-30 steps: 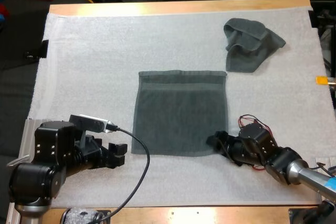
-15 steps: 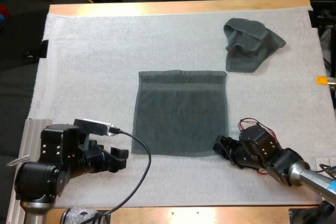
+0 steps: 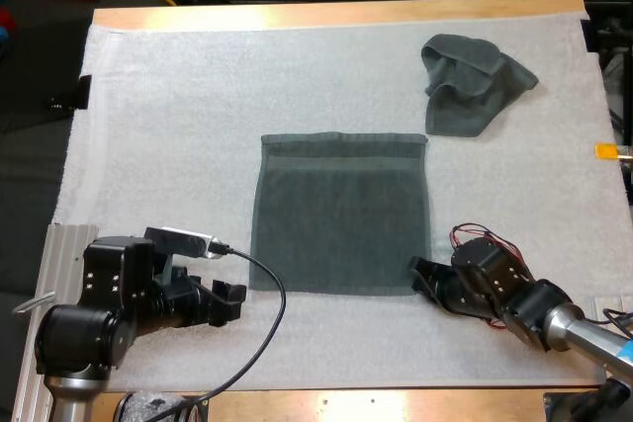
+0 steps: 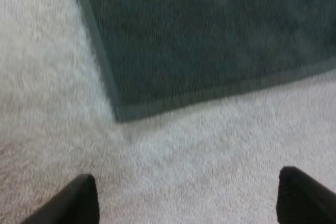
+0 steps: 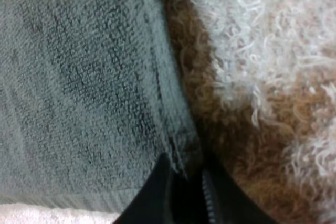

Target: Pick towel from pile, fold and stack

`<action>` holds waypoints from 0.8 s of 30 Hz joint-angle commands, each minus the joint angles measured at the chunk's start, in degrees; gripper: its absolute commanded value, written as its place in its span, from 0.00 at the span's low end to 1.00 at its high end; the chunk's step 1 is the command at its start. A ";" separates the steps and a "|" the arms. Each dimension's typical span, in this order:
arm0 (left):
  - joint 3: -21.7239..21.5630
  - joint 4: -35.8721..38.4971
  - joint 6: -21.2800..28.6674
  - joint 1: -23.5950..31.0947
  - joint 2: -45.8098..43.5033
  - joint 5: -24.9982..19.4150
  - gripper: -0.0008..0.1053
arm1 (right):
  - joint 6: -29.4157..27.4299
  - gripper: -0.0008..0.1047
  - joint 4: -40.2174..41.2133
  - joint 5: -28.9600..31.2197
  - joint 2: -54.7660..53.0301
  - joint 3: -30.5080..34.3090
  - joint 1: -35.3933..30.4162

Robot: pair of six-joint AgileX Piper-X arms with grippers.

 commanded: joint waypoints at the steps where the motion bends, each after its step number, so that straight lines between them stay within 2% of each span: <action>1: -0.01 -1.70 0.01 0.18 -0.16 0.63 0.64 | -1.36 0.01 0.84 0.35 -1.03 0.10 0.13; 9: -0.01 -4.44 -2.01 0.18 3.59 -0.29 0.64 | -2.53 0.01 2.15 0.02 -2.29 0.10 0.13; 17: -0.01 -6.83 -1.83 0.18 14.79 -0.16 0.64 | -2.61 0.01 2.12 -0.94 -2.36 0.10 0.13; 24: -0.01 -9.70 -1.83 0.18 23.89 1.79 0.64 | -3.47 0.01 2.12 -1.79 -2.36 0.10 0.13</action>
